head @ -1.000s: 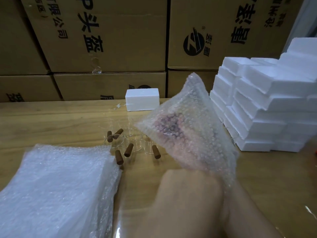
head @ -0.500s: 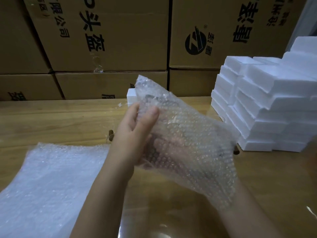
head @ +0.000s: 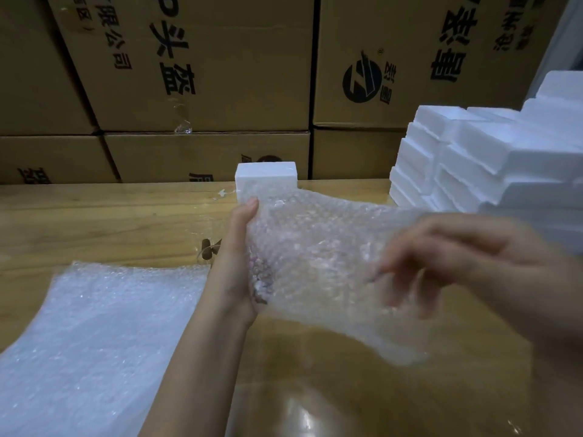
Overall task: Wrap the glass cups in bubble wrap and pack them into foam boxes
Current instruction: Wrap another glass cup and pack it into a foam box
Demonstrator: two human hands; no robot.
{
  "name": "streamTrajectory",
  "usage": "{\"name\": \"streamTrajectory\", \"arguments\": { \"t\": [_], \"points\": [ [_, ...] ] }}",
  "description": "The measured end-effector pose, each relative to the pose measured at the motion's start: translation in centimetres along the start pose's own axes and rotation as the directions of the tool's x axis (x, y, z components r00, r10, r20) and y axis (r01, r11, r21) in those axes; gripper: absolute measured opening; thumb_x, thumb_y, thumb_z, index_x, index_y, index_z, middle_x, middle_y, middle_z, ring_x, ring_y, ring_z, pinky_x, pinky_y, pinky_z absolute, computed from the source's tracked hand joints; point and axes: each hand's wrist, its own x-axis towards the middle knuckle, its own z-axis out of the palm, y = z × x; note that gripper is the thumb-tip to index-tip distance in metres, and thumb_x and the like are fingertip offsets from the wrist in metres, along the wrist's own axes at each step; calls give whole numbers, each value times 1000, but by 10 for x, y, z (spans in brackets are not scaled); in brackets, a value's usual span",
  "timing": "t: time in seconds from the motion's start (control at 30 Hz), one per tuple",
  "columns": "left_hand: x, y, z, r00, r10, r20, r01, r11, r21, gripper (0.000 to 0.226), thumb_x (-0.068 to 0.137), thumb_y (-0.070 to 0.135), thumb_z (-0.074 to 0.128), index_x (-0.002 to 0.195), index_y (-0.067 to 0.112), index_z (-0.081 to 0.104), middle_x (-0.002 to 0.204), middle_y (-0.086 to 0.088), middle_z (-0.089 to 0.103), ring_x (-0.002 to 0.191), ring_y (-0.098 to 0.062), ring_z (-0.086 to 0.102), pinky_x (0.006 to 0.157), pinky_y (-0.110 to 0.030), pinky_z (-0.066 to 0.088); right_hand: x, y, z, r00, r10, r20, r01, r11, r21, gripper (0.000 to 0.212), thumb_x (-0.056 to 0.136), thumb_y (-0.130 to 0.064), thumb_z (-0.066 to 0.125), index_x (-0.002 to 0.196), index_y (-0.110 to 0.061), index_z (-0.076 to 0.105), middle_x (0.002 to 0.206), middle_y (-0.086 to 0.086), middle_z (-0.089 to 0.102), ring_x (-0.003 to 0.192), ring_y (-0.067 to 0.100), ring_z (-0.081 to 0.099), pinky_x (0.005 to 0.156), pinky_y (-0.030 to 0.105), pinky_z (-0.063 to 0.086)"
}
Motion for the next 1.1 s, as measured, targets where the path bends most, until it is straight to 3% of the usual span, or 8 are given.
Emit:
{"name": "streamTrajectory", "arguments": {
  "t": [0.17, 0.4, 0.57, 0.73, 0.77, 0.8, 0.9, 1.1],
  "points": [
    [-1, -4, 3, 991, -86, 101, 89, 996, -30, 47, 72, 53, 60, 104, 18, 66, 92, -5, 71, 79, -23, 69, 62, -33, 54, 10, 10, -17, 922, -101, -373, 162, 977, 136, 18, 77, -43, 65, 68, -29, 60, 63, -9, 59, 47, 5, 46, 45, 14, 39],
    [-12, -1, 20, 973, -34, 227, 16, 996, 82, 34, 86, 37, 48, 70, 19, 72, 65, 0, 67, 59, -11, 66, 53, -20, 52, 36, 31, 29, 974, -25, -224, -12, 987, -160, 39, 73, -59, 60, 110, -47, 56, 115, -20, 56, 109, 0, 55, 87, 24, 47],
    [-16, 7, 14, 969, -36, 243, -71, 907, 415, 41, 102, 13, 35, 136, -8, 40, 140, -26, 45, 129, -35, 44, 106, -37, 34, 36, 26, 37, 974, -19, -226, -41, 965, -259, 42, 68, -61, 58, 107, -47, 54, 106, -27, 62, 97, -8, 59, 73, 6, 41],
    [-21, 4, 17, 990, 98, 102, -137, 849, 511, 38, 100, -1, 25, 135, -15, 29, 145, -29, 35, 134, -29, 37, 102, -18, 27, 37, 24, 40, 949, -51, -313, -111, 871, -479, 19, 82, -31, 56, 101, -33, 60, 86, -15, 65, 77, 1, 59, 65, 16, 44],
    [-20, -1, 16, 981, 121, 149, -187, 781, 596, 36, 99, -4, 23, 128, -18, 40, 138, -31, 43, 125, -20, 47, 101, -32, -3, 37, 26, 40, 938, -56, -341, -145, 832, -535, 18, 85, -24, 57, 103, -28, 61, 82, -11, 65, 71, 6, 59, 69, 26, 47],
    [-22, -4, 20, 965, 88, 246, -235, 702, 672, 34, 98, -2, 30, 112, -12, 60, 122, -26, 58, 104, -10, 60, 44, -23, 29, 39, 27, 40, 926, -54, -373, -183, 800, -572, 20, 86, -17, 58, 104, -25, 61, 78, -8, 64, 69, 12, 59, 69, 35, 49],
    [-24, 0, 26, 966, -14, 258, -174, 704, 689, 24, 77, 53, 59, 82, 36, 75, 84, 18, 72, 73, 11, 64, 68, -18, 45, 39, 32, 37, 875, -100, -474, -269, 713, -648, 23, 86, -12, 54, 106, -23, 59, 69, -10, 55, 66, 14, 53, 58, 33, 43],
    [-22, 8, 9, 892, 85, 443, -416, 538, 733, 79, 67, 55, 70, 136, 56, 32, 135, 32, 46, 122, 4, 49, 94, -24, 46, 37, 33, 31, 828, -27, -560, -410, 652, -638, 9, 91, -18, 51, 96, -24, 48, 64, -15, 40, 64, 15, 43, 57, 33, 28]
  ]
}}
